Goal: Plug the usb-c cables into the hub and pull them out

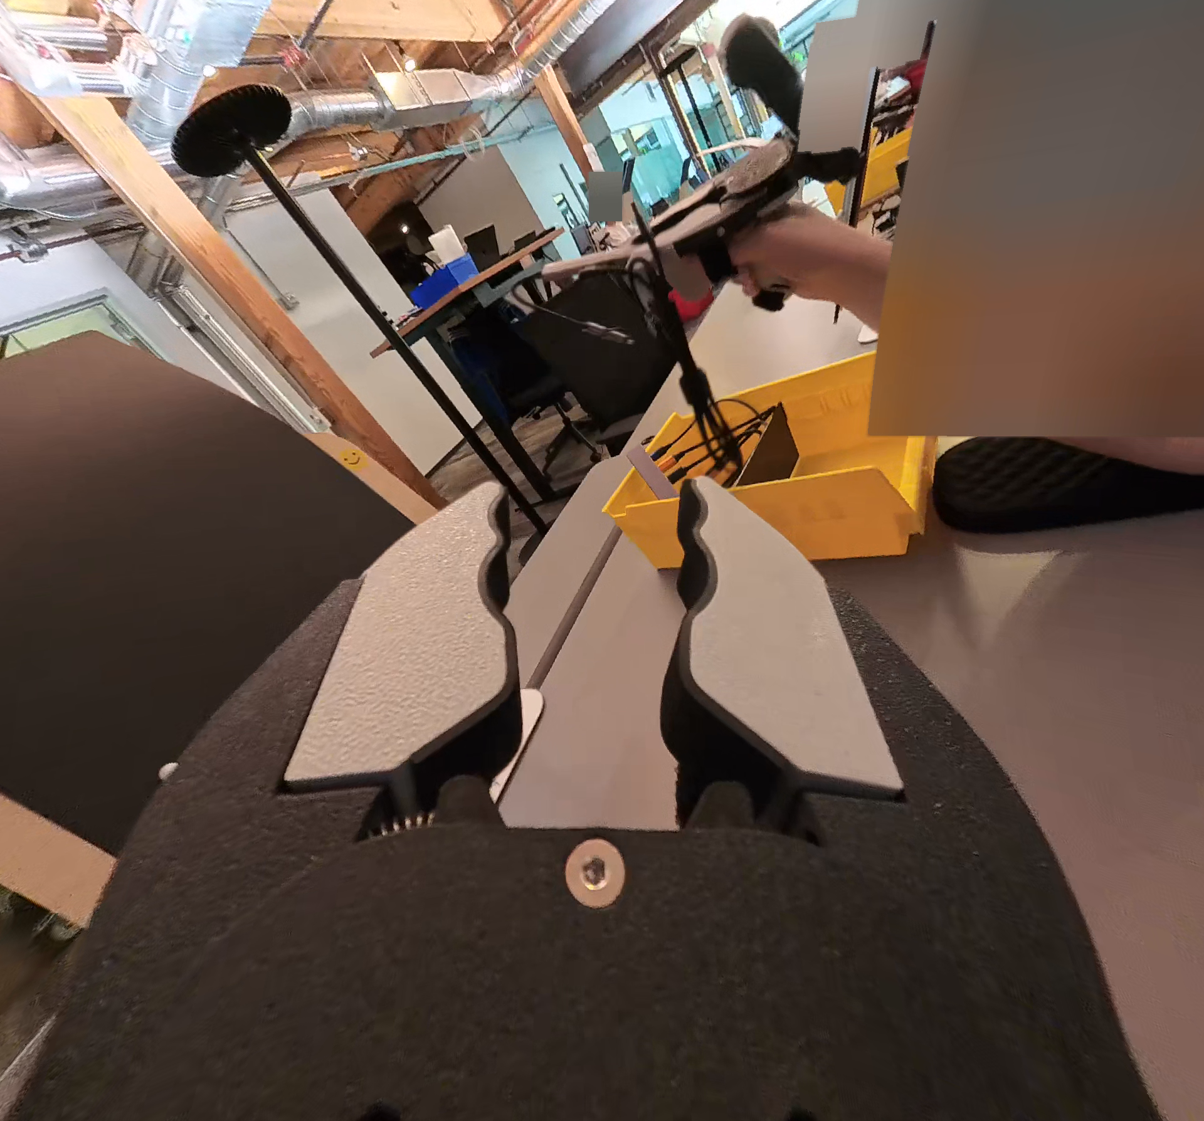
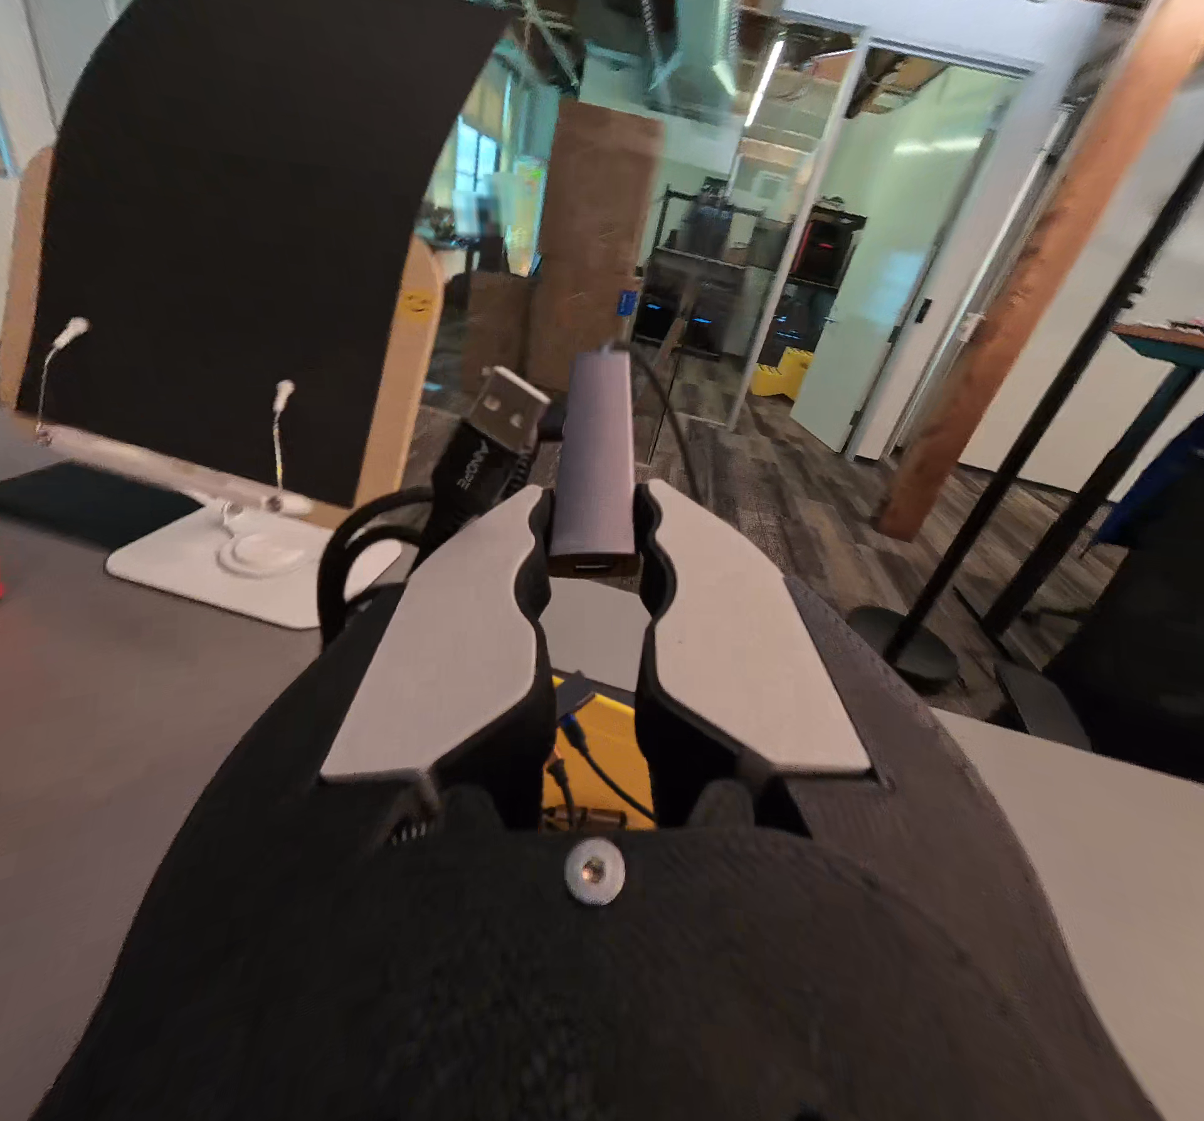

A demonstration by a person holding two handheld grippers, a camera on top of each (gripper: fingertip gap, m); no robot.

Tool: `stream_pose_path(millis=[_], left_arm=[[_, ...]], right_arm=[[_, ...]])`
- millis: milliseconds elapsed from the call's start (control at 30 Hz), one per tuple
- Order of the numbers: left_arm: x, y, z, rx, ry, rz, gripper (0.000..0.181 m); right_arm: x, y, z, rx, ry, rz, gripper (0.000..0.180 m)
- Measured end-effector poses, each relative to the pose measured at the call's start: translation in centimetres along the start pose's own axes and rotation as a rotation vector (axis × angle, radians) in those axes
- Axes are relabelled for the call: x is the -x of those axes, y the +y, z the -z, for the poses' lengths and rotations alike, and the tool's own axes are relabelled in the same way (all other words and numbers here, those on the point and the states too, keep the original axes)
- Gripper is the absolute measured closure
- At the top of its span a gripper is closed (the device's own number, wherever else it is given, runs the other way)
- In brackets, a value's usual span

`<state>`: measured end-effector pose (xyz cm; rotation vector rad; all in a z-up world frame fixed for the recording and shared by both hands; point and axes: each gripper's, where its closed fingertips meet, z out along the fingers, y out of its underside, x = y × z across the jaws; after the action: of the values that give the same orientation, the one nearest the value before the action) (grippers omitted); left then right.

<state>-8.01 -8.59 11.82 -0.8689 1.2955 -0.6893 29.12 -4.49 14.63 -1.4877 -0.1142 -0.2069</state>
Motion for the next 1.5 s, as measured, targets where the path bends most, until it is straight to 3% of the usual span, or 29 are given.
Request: stream_pose_path(millis=[100,300,600,833,1000,1233,1400,1500], left_arm=[[-0.4,0.5,-0.5,0.023,0.013,-0.006,0.132],[-1.0,1.0,-1.1,0.044,0.037,-0.021,0.135],[-1.9,1.4,-1.6,0.06,0.073,-0.045,0.138],[-2.2,1.7,-1.7,0.073,0.089,-0.056,0.139],[-2.4,2.0,-1.9,0.081,0.099,-0.054,0.14],[-2.9,2.7,-2.3,0.111,0.123,-0.063,0.14],[-3.1,3.8,-2.8,0.143,0.142,-0.051,0.141],[-3.1,4.4,-3.1,0.164,0.142,-0.054,0.141]], right_arm=[[-2.9,1.1,0.4,-0.002,0.082,-0.029,0.155],[-3.8,3.8,-0.3,0.036,0.021,0.049,0.155],[-4.3,2.7,-0.1,-0.098,0.079,0.246,0.155],[0.7,1.8,0.5,-0.164,-0.364,0.015,0.155],[0.7,2.7,0.8,-0.128,-0.446,-0.057,0.155],[2.0,1.0,2.9,-0.161,-0.636,-0.139,0.155],[2.2,2.1,1.1,0.03,-0.812,-0.045,0.155],[1.9,2.8,-0.5,0.168,-0.976,-0.087,0.155]])
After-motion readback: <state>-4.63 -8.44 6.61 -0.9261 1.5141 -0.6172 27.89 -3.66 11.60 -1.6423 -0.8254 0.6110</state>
